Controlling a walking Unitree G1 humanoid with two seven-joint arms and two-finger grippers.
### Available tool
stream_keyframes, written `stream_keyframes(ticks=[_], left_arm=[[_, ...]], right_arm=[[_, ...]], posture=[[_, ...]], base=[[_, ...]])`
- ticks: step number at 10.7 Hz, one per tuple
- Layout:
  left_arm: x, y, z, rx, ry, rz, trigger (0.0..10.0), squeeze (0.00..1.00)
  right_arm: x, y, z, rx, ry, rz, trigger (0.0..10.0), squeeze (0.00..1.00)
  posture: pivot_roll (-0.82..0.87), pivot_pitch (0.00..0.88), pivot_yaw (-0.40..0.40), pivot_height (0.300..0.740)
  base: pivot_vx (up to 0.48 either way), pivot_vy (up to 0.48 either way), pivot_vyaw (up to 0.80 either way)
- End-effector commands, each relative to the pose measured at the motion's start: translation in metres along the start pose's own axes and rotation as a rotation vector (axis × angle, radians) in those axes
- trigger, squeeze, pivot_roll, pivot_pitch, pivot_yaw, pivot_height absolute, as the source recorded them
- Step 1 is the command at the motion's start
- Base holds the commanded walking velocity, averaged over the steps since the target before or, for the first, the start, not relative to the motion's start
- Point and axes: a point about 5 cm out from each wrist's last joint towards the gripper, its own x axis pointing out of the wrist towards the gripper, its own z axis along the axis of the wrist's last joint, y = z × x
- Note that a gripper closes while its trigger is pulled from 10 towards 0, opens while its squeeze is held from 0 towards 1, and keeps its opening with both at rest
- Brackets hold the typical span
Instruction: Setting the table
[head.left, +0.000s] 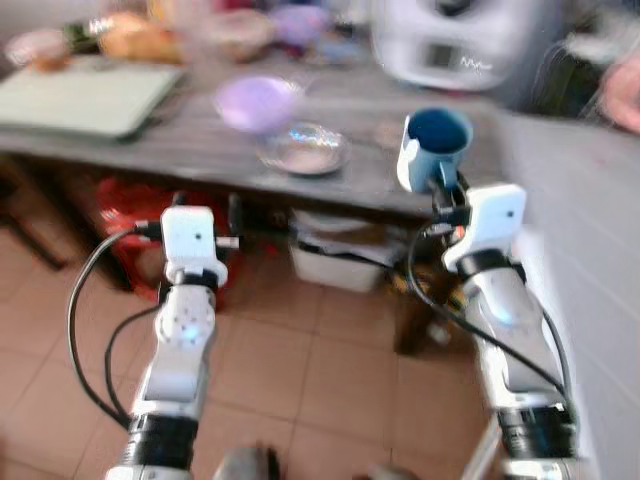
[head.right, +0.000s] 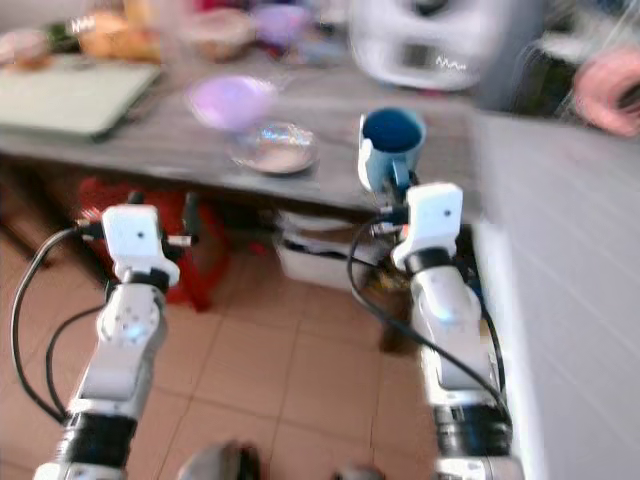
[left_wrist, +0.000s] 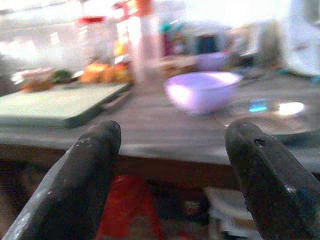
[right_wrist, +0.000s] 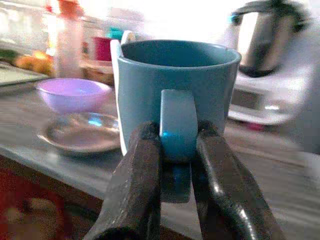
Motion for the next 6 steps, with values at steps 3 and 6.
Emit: stream_keyframes(ticks=[3, 6], left_arm=[[0.0015, 0.0001, 0.0028, -0.001, -0.011, -0.004, 10.0, 0.00], [0.0015, 0.0001, 0.0028, -0.001, -0.011, -0.004, 10.0, 0.00]], right_arm=[[0.0017, 0.0006, 0.0051, -0.020, -0.028, 0.015, 10.0, 0.00], [0.0017, 0.0006, 0.0051, -0.020, -0.028, 0.015, 10.0, 0.00]], posture=[[-0.03, 0.103, 0.004, 0.740], [-0.03, 0.103, 0.004, 0.740]], base=[[0.458, 0.000, 0.60], [0.458, 0.000, 0.79]])
